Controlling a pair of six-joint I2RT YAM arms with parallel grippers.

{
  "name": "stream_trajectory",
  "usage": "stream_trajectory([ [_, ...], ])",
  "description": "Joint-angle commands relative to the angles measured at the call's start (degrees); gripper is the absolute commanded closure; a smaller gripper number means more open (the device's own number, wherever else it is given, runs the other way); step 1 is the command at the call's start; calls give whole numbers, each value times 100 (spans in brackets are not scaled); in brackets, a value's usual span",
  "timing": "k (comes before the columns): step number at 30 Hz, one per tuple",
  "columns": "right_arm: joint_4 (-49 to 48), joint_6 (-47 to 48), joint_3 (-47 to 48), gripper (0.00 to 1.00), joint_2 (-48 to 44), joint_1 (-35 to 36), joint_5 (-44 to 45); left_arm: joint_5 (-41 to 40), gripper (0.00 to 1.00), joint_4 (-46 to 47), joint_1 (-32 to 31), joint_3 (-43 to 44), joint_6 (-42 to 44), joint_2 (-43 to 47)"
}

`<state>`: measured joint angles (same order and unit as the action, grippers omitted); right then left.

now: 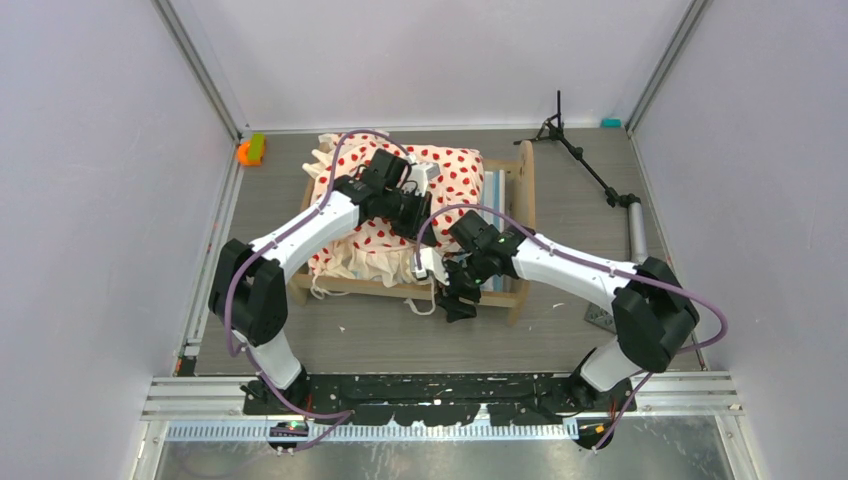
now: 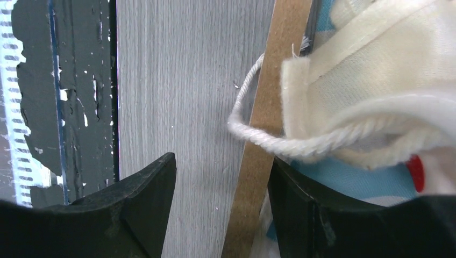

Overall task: Set up the pet bed
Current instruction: Cross the ropes on the bed frame.

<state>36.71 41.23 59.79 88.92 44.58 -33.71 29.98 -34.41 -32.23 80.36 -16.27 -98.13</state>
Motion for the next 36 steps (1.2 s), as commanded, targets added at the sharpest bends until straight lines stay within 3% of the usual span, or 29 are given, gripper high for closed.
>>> stream_trajectory([
  [1,-398,-251,163,32,-522,-4,421,20,100,156,9,-55,41,89],
  [14,-517,-479,139,31,-1308,-7,575,223,100,261,-63,-161,10,35],
  [22,-1961,-2187,-643,31,-2885,-7,1524,272,100,238,-433,-51,-38,129],
  [26,-1877,-2399,-952,29,-3501,-9,1775,307,89,241,-696,26,-57,70],
  [29,-1718,-2446,-1083,28,-3807,-3,1871,346,69,237,-890,72,-73,10],
  [36,-1556,-2477,-1166,27,-4310,-3,2193,342,50,190,-1034,147,-126,252],
])
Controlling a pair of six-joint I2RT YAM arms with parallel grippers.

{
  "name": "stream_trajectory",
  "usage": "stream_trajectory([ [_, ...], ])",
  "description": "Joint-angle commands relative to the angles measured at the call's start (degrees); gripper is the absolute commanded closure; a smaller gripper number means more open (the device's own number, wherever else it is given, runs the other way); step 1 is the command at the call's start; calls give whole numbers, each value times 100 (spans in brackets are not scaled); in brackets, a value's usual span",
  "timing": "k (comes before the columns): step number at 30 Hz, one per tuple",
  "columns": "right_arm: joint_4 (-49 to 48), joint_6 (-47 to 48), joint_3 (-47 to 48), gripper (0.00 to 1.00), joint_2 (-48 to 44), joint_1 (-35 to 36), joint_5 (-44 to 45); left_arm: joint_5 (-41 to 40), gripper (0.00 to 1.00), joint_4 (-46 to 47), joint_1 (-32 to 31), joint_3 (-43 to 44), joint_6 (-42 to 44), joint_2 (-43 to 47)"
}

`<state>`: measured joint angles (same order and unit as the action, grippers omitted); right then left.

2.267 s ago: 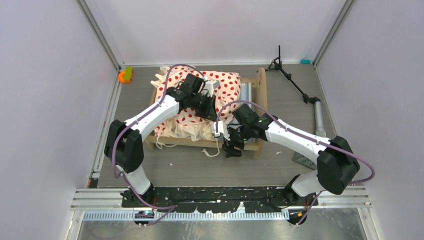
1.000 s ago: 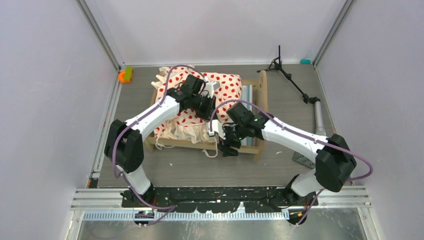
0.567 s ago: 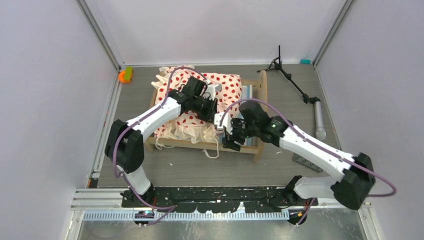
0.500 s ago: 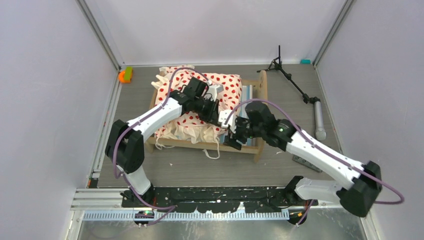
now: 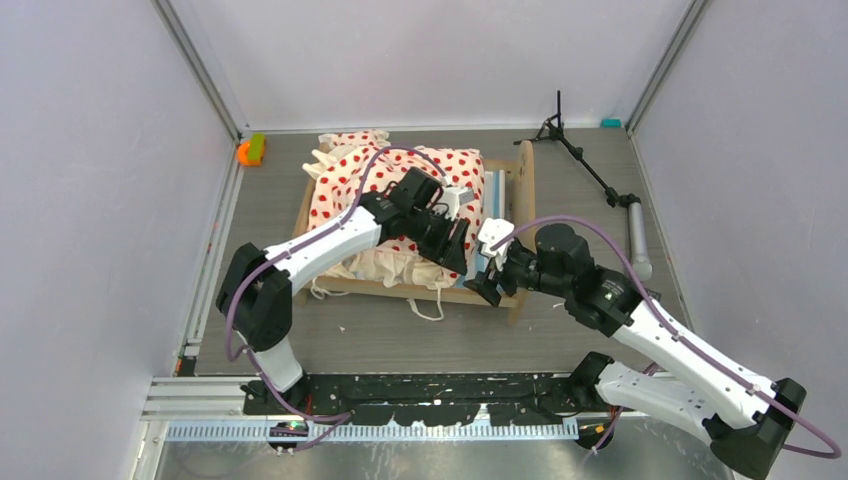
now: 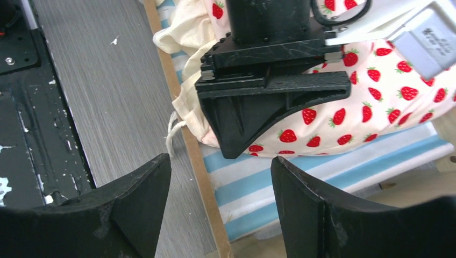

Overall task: Set up the pet bed
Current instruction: Cross the ropes on the bed frame.

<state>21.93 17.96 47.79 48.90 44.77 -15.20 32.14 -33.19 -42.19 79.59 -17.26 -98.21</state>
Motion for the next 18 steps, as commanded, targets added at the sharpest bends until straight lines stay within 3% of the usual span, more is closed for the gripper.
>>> stream_trajectory([
  [1,-74,-144,23,27,-390,-23,394,77,47,25,-61,221,28,345],
  [4,-163,-347,-11,25,-719,-22,642,-186,39,-157,-200,160,262,517],
  [6,-360,-690,-51,19,-1069,-21,917,-452,35,-309,-372,107,432,583],
  [10,-549,-1440,-47,15,-1590,-27,1477,-1432,31,-369,-874,-43,700,787],
  [18,92,-1755,307,14,-1683,-30,2335,-2985,26,-583,-966,38,729,1332],
])
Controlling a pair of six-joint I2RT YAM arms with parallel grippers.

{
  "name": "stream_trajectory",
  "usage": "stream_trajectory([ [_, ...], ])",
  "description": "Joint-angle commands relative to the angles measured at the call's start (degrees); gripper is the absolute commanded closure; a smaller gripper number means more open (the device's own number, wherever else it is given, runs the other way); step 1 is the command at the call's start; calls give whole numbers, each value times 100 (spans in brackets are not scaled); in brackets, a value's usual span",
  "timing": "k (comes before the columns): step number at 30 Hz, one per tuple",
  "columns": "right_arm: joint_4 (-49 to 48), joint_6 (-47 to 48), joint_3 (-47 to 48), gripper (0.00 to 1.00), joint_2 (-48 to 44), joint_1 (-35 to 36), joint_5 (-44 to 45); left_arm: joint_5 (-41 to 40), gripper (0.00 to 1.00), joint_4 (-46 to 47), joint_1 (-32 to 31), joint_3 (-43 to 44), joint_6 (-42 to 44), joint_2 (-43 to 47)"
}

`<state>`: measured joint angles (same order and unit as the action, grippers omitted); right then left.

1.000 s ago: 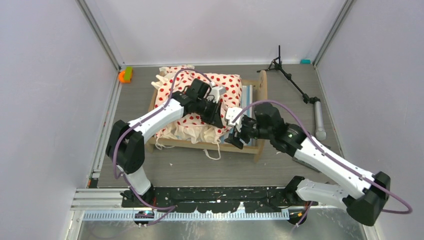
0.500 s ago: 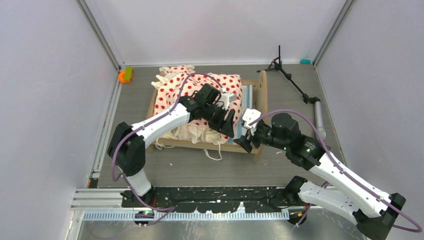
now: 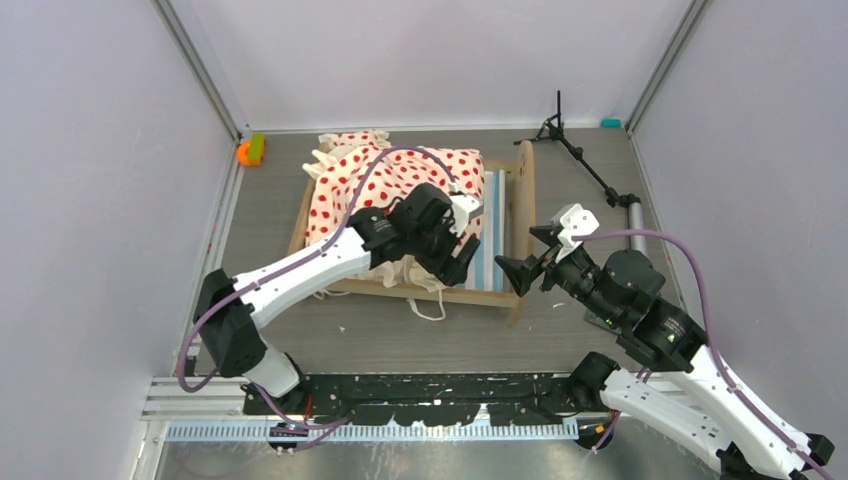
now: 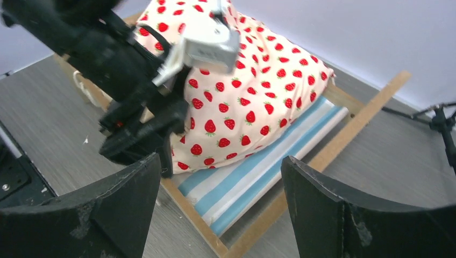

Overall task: Set up the pet bed
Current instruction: Cross the ropes on the bed frame, then adjust the ropes at the center of the board.

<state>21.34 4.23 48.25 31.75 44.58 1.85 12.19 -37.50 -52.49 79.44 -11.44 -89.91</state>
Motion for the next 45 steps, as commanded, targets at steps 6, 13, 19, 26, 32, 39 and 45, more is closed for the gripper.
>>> stream_trajectory([
  [6,266,-866,507,13,-139,-2,1481,-893,25,-235,55,-78,288,950],
  [13,654,-1074,906,13,-269,-7,1821,208,32,203,-246,-535,780,1099],
  [19,800,-1271,1266,13,-472,-5,1611,551,32,603,-606,-599,1111,681],
  [26,1060,-1315,1394,13,-704,-6,1577,448,33,518,-868,-196,1484,87],
  [32,1182,-1319,1320,13,-899,-7,1569,46,33,657,-912,-98,1620,-113],
  [39,1304,-1302,1260,13,-978,-4,1566,1,44,707,-918,-168,1944,-296],
  [45,1353,-1298,1182,13,-987,-7,1567,-4,45,636,-947,-254,2202,-599],
])
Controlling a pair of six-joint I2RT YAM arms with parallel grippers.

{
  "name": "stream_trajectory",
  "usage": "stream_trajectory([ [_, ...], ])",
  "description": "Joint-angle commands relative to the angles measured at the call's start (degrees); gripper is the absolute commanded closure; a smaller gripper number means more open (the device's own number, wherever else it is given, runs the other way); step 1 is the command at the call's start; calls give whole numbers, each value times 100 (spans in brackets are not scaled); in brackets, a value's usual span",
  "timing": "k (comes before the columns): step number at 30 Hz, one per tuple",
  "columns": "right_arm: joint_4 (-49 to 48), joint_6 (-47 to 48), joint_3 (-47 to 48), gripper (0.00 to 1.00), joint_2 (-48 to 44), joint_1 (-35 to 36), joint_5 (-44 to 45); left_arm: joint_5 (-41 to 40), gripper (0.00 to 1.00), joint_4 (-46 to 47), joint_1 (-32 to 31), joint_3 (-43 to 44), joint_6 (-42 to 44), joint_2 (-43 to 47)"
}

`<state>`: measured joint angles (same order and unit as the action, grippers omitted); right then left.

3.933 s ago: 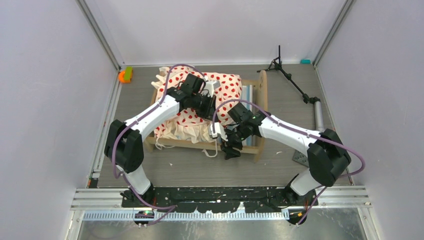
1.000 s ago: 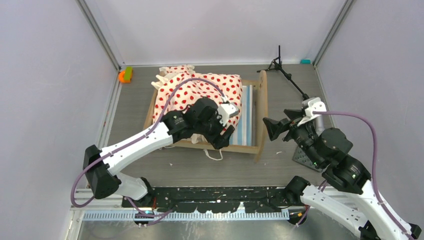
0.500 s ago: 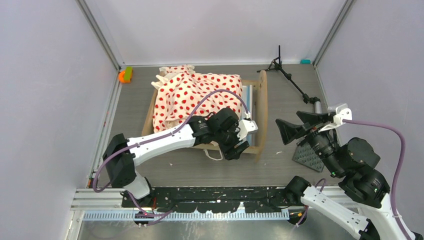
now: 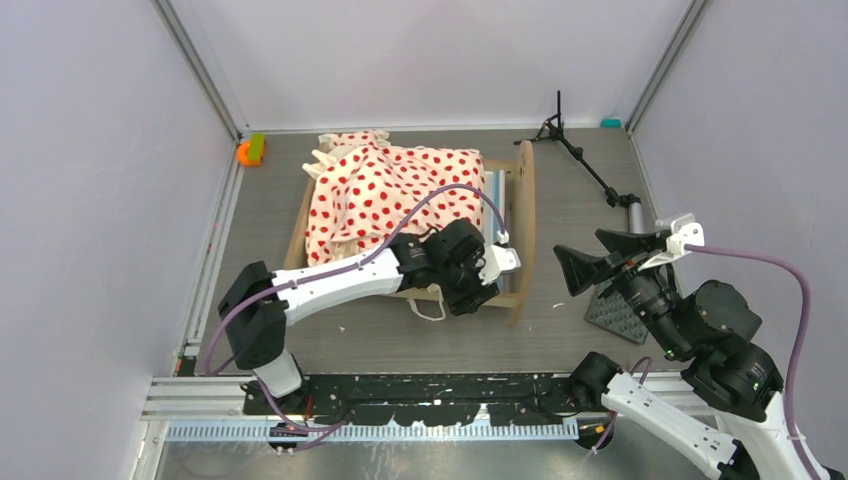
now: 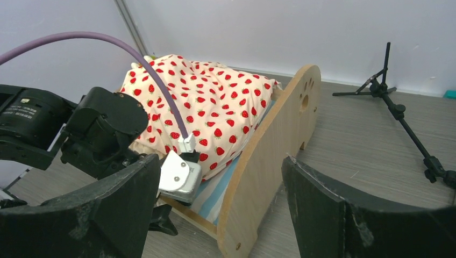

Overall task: Set up the pet bed
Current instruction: Adjust the ropes at the center of the board.

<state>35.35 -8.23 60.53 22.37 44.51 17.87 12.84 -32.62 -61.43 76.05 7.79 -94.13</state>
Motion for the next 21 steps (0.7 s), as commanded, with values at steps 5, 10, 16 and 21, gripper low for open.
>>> stream_trajectory([
  [5,-15,-95,-100,13,-70,0,-57,-154,68,107,-53,203,262,-391],
  [10,-15,-253,-301,13,-300,0,84,-132,91,2,-51,429,266,-488],
  [16,129,-898,-475,11,-674,3,824,80,100,-135,-53,750,300,-579],
  [21,204,-1114,-579,6,-875,3,731,-238,100,-187,110,1388,120,-638],
])
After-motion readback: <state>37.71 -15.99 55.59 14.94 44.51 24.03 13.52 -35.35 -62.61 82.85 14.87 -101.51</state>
